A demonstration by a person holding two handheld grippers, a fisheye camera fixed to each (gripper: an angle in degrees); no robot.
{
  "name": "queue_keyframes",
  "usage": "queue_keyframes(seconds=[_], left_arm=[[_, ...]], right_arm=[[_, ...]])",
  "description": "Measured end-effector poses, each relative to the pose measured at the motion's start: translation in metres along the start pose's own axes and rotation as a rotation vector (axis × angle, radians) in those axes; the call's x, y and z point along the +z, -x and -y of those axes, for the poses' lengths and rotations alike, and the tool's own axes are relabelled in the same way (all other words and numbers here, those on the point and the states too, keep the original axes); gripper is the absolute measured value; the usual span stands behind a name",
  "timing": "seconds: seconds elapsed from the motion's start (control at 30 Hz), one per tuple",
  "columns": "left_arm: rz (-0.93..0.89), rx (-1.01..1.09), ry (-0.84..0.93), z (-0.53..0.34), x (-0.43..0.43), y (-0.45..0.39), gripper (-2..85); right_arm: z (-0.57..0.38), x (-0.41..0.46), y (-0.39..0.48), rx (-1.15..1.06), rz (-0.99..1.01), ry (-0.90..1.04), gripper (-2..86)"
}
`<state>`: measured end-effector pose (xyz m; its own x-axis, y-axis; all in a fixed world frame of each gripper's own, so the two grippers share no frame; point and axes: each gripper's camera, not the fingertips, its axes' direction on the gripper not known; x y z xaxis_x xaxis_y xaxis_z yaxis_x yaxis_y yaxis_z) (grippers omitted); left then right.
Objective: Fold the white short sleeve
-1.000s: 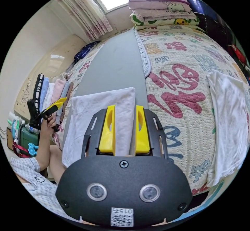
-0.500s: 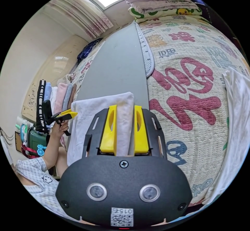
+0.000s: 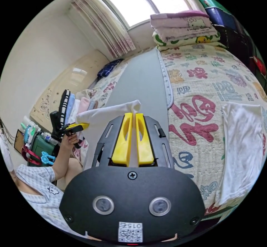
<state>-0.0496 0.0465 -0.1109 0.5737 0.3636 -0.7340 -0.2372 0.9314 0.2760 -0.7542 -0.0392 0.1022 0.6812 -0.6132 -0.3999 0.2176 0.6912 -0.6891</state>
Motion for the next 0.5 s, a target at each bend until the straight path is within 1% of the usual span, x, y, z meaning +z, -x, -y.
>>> queue_keyframes(seconds=[0.07, 0.1, 0.17, 0.3, 0.37, 0.5], left_arm=[[-0.026, 0.043, -0.109, 0.017, -0.035, -0.037, 3.7], [-0.027, 0.054, -0.129, 0.022, -0.042, -0.046, 3.6], [-0.002, 0.126, -0.18, 0.045, -0.063, -0.091, 3.3], [0.038, 0.253, -0.208, 0.073, -0.076, -0.161, 2.9], [0.006, 0.304, -0.231, 0.085, -0.076, -0.199, 2.5], [-0.064, 0.344, -0.251, 0.102, -0.056, -0.246, 1.9]], right_arm=[[0.006, -0.052, 0.02, -0.021, 0.054, -0.092, 0.7], [0.008, -0.065, 0.026, -0.03, 0.06, -0.114, 0.7], [0.011, -0.119, 0.051, -0.084, 0.037, -0.207, 0.6], [-0.001, -0.199, 0.078, -0.154, -0.024, -0.339, 0.6], [-0.016, -0.248, 0.08, -0.18, -0.036, -0.405, 0.6], [-0.04, -0.311, 0.074, -0.192, -0.092, -0.468, 0.6]])
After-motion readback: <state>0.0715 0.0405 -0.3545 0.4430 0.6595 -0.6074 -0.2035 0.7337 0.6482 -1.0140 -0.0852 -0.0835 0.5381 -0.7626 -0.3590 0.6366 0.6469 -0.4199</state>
